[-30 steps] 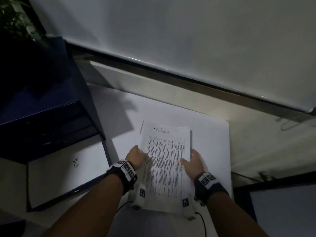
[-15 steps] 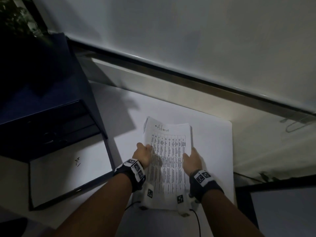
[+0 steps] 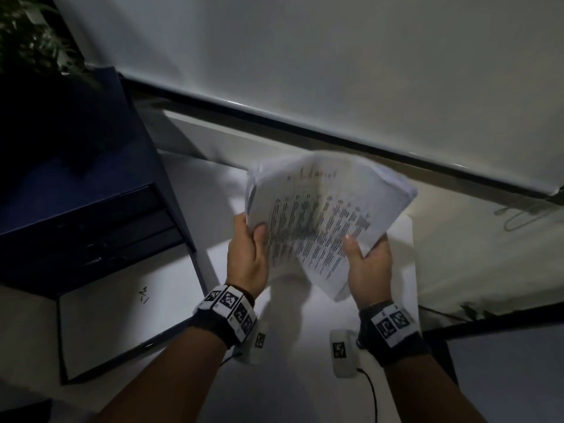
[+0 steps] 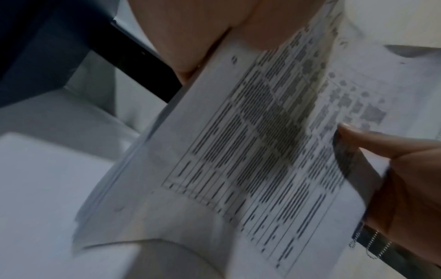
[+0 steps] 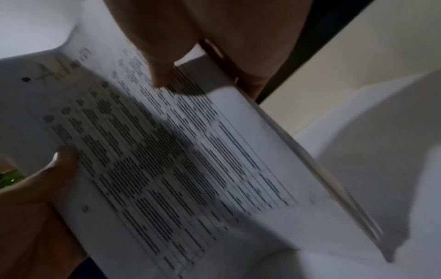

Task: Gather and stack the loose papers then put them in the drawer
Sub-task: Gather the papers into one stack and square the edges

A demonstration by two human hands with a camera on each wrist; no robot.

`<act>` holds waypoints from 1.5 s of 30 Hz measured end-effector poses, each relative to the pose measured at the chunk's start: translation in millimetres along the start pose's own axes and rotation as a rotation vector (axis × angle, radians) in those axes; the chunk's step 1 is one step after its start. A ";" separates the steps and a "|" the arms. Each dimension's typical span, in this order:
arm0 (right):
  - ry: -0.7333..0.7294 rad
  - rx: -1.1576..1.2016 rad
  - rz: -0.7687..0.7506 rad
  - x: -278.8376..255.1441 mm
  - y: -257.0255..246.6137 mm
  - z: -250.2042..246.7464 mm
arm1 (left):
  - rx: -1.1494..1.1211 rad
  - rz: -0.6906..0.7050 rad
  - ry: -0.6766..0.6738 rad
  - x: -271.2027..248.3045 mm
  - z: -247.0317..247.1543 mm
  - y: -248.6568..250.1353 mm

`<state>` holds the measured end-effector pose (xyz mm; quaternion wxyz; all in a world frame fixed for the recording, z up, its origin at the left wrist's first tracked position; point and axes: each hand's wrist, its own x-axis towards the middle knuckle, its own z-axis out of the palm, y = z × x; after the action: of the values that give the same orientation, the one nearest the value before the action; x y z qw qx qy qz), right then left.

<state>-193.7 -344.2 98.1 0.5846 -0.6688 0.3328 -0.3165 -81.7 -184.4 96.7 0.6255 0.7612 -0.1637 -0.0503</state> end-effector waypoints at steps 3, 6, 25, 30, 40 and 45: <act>-0.009 -0.012 0.058 -4.2 0.0 0.3 | -0.090 -0.067 -0.084 -2.7 -6.4 -8.5; -0.008 -0.002 0.054 -0.2 -6.4 -0.1 | -0.127 -0.064 -0.085 5.3 -10.2 -9.9; 0.197 0.133 -0.240 34.0 -79.9 8.5 | -0.110 0.578 0.074 40.4 -17.4 60.2; 0.077 0.118 -0.259 28.2 -76.6 2.7 | -0.108 0.566 0.102 42.9 -16.9 57.3; 0.010 -0.066 0.047 19.4 -11.9 7.1 | -0.176 0.320 0.052 45.2 -19.6 33.0; -0.045 -0.048 0.161 11.3 -3.8 9.6 | -0.001 0.178 0.017 40.0 -8.0 12.9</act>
<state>-179.1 -347.6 101.2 0.5994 -0.6606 0.3798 -0.2451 -44.2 -191.5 116.0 0.6292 0.7438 -0.2254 0.0119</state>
